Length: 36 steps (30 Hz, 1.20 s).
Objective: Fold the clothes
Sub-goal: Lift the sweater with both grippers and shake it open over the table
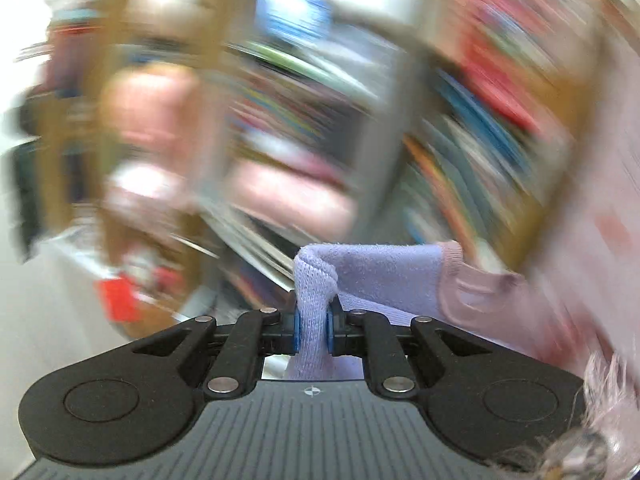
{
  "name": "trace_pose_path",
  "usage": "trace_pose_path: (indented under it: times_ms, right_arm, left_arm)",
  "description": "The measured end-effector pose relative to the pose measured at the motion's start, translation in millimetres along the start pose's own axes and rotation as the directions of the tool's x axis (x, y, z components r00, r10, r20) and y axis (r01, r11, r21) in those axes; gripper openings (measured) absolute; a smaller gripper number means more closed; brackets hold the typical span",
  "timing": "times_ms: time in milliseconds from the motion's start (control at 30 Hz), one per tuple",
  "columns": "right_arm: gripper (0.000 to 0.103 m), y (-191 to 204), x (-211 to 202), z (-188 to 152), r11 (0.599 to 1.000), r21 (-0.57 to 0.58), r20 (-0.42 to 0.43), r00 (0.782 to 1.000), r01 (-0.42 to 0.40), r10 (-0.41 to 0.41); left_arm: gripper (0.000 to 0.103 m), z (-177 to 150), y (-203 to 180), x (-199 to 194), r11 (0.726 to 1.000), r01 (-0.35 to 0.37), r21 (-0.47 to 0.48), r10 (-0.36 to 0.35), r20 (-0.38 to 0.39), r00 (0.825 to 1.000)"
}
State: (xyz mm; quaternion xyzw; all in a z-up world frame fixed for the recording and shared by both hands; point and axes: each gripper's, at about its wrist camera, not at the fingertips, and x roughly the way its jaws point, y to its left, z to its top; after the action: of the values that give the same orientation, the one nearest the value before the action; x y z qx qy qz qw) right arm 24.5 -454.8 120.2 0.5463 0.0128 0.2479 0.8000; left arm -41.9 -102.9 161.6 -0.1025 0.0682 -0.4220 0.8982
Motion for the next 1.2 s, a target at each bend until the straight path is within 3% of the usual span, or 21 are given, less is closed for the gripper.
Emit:
trace_pose_path:
  times_ms: [67,167,233,300,367,433,500,567,600,633,700,767,900,1000,1033,1133,1200]
  right_arm:
    - [0.011,52,10,22,0.983,-0.154,0.017,0.994,-0.102,0.106]
    - [0.011,104,29,31,0.934,-0.309,-0.051,0.983,-0.182,0.174]
    - [0.011,109,48,21,0.92,-0.352,-0.117,0.983,-0.174,0.141]
    - [0.011,89,71,4,0.929,-0.355,-0.194,0.98,-0.105,0.036]
    - [0.011,48,90,-23,0.93,-0.367,-0.271,0.955,0.012,-0.119]
    - [0.011,-4,107,-55,0.911,-0.382,-0.343,0.892,0.154,-0.295]
    - [0.011,-57,118,-89,0.871,-0.396,-0.407,0.795,0.291,-0.45]
    - [0.011,-95,127,-123,0.826,-0.427,-0.46,0.698,0.369,-0.549]
    - [0.011,-109,129,-137,0.813,-0.436,-0.484,0.661,0.386,-0.573]
    - [0.011,-119,130,-150,0.814,-0.43,-0.511,0.638,0.39,-0.576]
    - [0.011,-126,139,-170,0.824,-0.421,-0.545,0.62,0.379,-0.564]
    - [0.011,-123,147,-195,0.822,-0.451,-0.558,0.609,0.349,-0.565]
    - [0.012,-118,170,-237,0.788,-0.543,-0.555,0.581,0.289,-0.595]
    - [0.03,-123,164,-250,0.769,-0.562,-0.563,0.54,0.306,-0.626]
    - [0.045,-123,157,-249,0.765,-0.565,-0.561,0.536,0.308,-0.631]
    - [0.047,-120,127,-238,0.753,-0.582,-0.546,0.54,0.307,-0.641]
    - [0.047,-121,99,-226,0.739,-0.593,-0.522,0.546,0.32,-0.656]
  left_arm:
    - [0.008,13,-7,-5,0.991,0.134,-0.016,-0.133,0.083,0.988]
    - [0.008,17,-6,-11,0.97,0.24,-0.045,-0.232,0.142,0.962]
    - [0.008,7,2,-10,0.975,0.214,-0.063,-0.206,0.11,0.972]
    - [0.008,-22,23,-1,0.982,0.135,-0.13,-0.137,-0.002,0.991]
    - [0.008,-53,45,7,0.981,0.045,-0.19,-0.07,-0.127,0.989]
    - [0.008,-84,67,16,0.97,-0.053,-0.237,-0.01,-0.254,0.967]
    - [0.008,-118,88,23,0.954,-0.161,-0.254,0.054,-0.382,0.923]
    - [0.007,-140,102,16,0.933,-0.257,-0.25,0.121,-0.455,0.882]
    - [0.007,-150,109,12,0.92,-0.303,-0.248,0.152,-0.487,0.86]
    - [0.007,-160,116,8,0.905,-0.348,-0.243,0.182,-0.518,0.836]
    - [0.007,-168,127,-2,0.881,-0.393,-0.264,0.205,-0.536,0.819]
    - [0.007,-174,130,-10,0.873,-0.408,-0.265,0.212,-0.548,0.809]
    - [0.007,-183,136,-15,0.849,-0.449,-0.28,0.233,-0.565,0.792]
    - [0.008,-185,143,-14,0.834,-0.47,-0.291,0.242,-0.571,0.784]
    - [0.008,-185,145,-16,0.829,-0.477,-0.293,0.25,-0.57,0.783]
    - [0.007,-184,152,-22,0.806,-0.511,-0.3,0.288,-0.555,0.781]
    - [0.006,-184,161,-26,0.769,-0.555,-0.316,0.33,-0.548,0.769]
